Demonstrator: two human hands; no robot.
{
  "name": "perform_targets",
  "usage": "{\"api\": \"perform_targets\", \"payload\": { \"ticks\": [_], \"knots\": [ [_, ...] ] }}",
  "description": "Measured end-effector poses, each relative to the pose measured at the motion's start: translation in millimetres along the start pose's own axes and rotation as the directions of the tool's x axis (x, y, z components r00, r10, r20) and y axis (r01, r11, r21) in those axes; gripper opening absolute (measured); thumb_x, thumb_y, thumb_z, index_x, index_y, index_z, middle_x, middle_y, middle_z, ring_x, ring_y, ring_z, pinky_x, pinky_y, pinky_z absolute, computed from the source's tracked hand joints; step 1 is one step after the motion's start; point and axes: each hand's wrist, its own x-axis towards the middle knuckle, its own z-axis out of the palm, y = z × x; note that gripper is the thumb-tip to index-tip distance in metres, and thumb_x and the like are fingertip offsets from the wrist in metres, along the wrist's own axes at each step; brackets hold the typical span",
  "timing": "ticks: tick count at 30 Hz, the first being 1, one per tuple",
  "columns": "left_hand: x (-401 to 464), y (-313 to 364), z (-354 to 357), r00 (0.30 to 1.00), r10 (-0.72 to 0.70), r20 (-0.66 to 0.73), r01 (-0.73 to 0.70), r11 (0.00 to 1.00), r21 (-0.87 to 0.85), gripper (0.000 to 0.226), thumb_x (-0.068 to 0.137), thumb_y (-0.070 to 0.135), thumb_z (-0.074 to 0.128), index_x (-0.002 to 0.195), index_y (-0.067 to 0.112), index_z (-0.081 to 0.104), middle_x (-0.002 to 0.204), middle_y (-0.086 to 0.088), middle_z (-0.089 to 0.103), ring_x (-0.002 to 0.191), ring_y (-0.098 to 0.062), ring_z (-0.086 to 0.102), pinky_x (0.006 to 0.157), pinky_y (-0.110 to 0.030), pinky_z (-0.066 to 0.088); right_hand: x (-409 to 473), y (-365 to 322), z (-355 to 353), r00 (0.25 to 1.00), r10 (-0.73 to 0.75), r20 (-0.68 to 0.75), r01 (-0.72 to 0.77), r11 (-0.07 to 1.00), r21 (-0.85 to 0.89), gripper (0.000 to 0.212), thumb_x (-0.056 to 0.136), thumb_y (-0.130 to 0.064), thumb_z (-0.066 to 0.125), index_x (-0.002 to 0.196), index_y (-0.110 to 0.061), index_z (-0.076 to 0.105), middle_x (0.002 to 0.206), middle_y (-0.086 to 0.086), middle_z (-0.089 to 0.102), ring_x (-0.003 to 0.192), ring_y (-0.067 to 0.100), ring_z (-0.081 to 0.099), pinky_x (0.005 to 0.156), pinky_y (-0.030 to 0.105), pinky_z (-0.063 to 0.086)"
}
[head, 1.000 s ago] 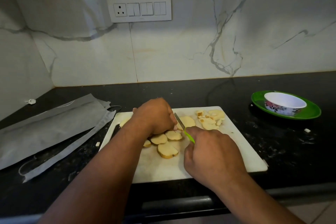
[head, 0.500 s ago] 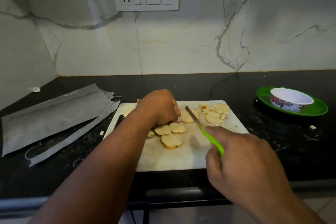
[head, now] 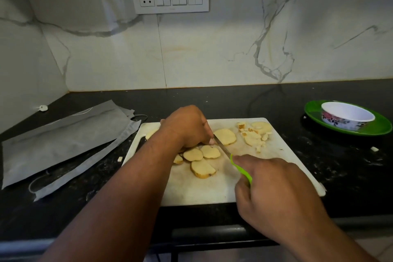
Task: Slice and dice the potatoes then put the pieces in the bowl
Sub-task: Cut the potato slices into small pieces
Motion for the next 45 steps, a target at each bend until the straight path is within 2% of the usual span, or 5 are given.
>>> {"api": "perform_targets", "payload": {
  "ticks": [8, 15, 24, 36, 45],
  "knots": [
    [-10.9, 4.6, -3.9, 0.995, 0.104, 0.0, -0.104, 0.99, 0.097, 0.01, 0.081, 0.04, 0.086, 0.074, 0.035, 0.081, 0.076, 0.019, 0.075, 0.088, -0.007, 0.069, 0.094, -0.048, 0.058, -5.3, 42.4, -21.3, 0.977, 0.114, -0.179, -0.089, 0.986, 0.142, 0.043, 0.077, -0.042, 0.054, 0.117, -0.042, 0.07, 0.067, -0.014, 0.067, 0.053, 0.004, 0.052, 0.049, 0.016, 0.036],
    [-24.7, 36.1, 16.4, 0.981, 0.111, -0.157, -0.042, 0.92, 0.39, 0.076, 0.071, 0.09, 0.063, 0.126, 0.038, 0.069, 0.118, 0.013, 0.072, 0.104, -0.014, 0.066, 0.092, -0.042, 0.058, 16.9, 61.0, 4.9, 0.96, 0.235, -0.149, -0.158, 0.9, 0.405, 0.038, 0.089, -0.026, 0.066, 0.126, -0.033, 0.067, 0.052, -0.019, 0.047, 0.048, -0.001, 0.054, 0.039, 0.012, 0.034],
    [-16.7, 42.7, 29.7, 0.975, 0.221, 0.014, -0.203, 0.868, 0.453, 0.067, 0.093, 0.073, 0.054, 0.149, 0.037, 0.052, 0.141, 0.004, 0.058, 0.127, -0.02, 0.055, 0.104, -0.039, 0.05, 14.4, 72.9, 8.0, 0.959, 0.256, -0.122, -0.153, 0.828, 0.539, 0.034, 0.09, -0.019, 0.067, 0.121, -0.032, 0.069, 0.056, -0.027, 0.056, 0.043, 0.007, 0.051, 0.038, 0.014, 0.036],
    [-17.1, 31.7, 16.5, 0.869, 0.444, 0.216, -0.465, 0.884, 0.053, 0.041, 0.075, 0.022, 0.068, 0.109, 0.041, 0.076, 0.119, 0.02, 0.063, 0.115, -0.004, 0.059, 0.106, -0.036, 0.05, 15.8, 76.2, 10.2, 0.957, 0.259, -0.133, -0.128, 0.784, 0.607, 0.034, 0.089, -0.016, 0.068, 0.119, -0.031, 0.07, 0.051, -0.023, 0.054, 0.04, 0.005, 0.047, 0.038, 0.015, 0.035],
    [-22.8, 27.0, 12.5, 0.96, 0.275, 0.055, -0.279, 0.92, 0.276, 0.074, 0.074, 0.073, 0.078, 0.134, 0.032, 0.067, 0.121, 0.015, 0.066, 0.106, -0.007, 0.062, 0.092, -0.032, 0.054, 16.0, 77.4, 10.6, 0.954, 0.27, -0.128, -0.128, 0.758, 0.64, 0.032, 0.089, -0.014, 0.067, 0.117, -0.03, 0.071, 0.047, -0.018, 0.052, 0.037, 0.006, 0.043, 0.037, 0.015, 0.034]
  ]
}}
